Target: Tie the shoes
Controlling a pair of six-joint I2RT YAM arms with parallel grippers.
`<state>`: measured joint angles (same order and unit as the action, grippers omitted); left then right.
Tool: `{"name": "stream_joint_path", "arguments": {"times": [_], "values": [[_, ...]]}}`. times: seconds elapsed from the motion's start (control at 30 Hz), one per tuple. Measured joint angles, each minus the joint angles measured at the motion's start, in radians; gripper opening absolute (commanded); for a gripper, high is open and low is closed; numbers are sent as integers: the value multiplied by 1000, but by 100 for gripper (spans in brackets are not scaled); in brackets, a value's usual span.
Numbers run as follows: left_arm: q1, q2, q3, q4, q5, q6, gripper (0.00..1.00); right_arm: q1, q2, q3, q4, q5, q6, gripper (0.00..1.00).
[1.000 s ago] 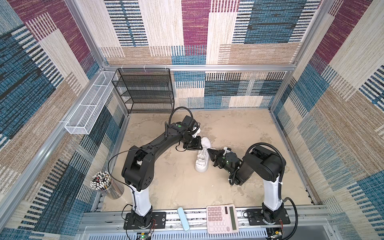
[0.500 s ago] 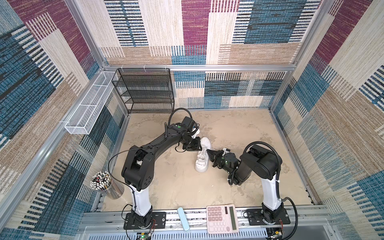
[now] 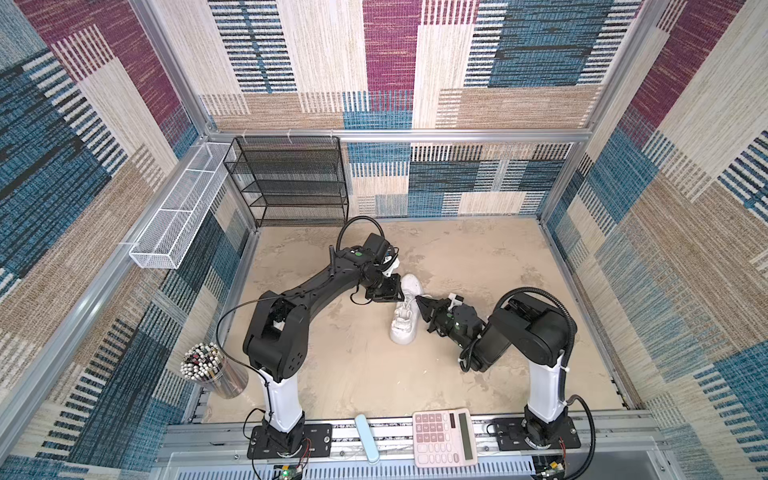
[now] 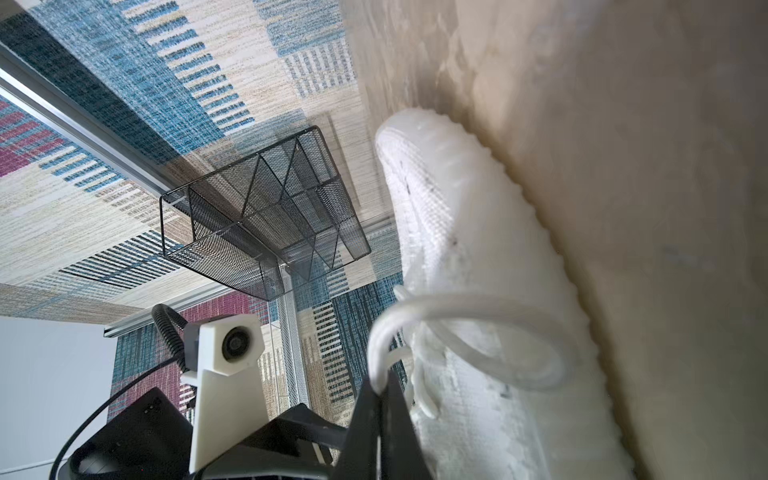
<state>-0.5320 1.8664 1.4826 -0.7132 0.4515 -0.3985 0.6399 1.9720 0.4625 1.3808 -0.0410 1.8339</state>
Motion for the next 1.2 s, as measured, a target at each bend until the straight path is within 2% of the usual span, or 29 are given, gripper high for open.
{"name": "stream_joint_path", "arguments": {"times": [0.9, 1.2], "values": [[0, -1, -23, 29, 35, -21, 27, 21, 47, 66, 5, -23, -8, 0], [0, 5, -27, 41, 50, -25, 24, 21, 69, 80, 6, -43, -7, 0]]}}
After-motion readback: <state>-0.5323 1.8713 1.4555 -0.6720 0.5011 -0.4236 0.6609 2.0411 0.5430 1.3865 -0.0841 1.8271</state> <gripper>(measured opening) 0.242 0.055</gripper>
